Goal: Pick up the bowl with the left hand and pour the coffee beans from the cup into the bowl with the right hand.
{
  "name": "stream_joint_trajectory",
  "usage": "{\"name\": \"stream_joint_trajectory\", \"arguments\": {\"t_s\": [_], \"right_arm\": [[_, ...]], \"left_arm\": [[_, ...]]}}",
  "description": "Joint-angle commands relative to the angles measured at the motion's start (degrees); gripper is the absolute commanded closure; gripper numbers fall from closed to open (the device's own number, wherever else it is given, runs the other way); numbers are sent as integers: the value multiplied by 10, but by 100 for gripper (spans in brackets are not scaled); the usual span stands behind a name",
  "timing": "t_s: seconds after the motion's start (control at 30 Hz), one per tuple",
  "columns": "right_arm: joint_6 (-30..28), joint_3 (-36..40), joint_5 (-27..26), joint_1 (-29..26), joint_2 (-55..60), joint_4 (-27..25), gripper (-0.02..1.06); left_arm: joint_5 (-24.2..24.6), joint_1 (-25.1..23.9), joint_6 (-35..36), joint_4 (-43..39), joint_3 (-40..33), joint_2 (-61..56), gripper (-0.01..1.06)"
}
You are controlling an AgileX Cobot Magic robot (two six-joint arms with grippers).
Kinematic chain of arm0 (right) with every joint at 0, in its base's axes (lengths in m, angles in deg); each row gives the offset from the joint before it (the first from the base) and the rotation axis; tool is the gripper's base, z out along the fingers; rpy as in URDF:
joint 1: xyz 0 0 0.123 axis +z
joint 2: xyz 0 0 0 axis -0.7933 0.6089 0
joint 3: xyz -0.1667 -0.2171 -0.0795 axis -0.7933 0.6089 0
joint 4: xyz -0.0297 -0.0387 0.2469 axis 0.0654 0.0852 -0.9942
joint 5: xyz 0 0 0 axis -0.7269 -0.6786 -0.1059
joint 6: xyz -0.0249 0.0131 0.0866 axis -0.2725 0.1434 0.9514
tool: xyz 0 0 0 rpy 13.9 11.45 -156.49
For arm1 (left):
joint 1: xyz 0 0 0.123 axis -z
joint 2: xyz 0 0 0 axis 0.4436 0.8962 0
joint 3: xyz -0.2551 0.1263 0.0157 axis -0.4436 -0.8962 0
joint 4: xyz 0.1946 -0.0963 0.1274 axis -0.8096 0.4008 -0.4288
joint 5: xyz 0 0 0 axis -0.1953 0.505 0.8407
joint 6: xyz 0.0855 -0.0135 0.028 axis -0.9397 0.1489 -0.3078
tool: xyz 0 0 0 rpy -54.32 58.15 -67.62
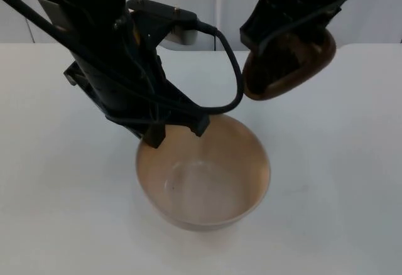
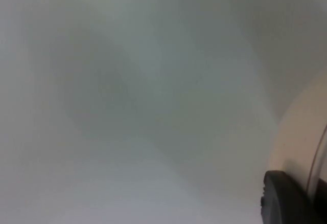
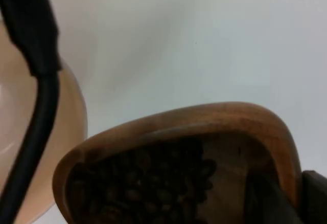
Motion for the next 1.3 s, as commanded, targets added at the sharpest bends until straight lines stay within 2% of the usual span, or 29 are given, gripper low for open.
{"name": "stream_joint_trajectory", "arguments": {"t_s": [0.0, 0.17, 0.43, 1.0, 1.27], "right_arm": [[4, -4, 0, 3, -2, 12, 105], [4, -4, 0, 7, -2, 22, 105], [19, -4, 0, 43, -2, 81, 105], [14, -4, 0, 71, -2, 123, 105], [-15, -4, 0, 75, 0, 128, 105]], "left_arm": [[-5, 3, 2, 4, -1, -6, 105], [-5, 3, 2, 4, -1, -6, 105], [-7, 3, 2, 5, -1, -6, 105], [-7, 3, 2, 5, -1, -6, 105], [-4, 3, 2, 4, -1, -6, 105]]}}
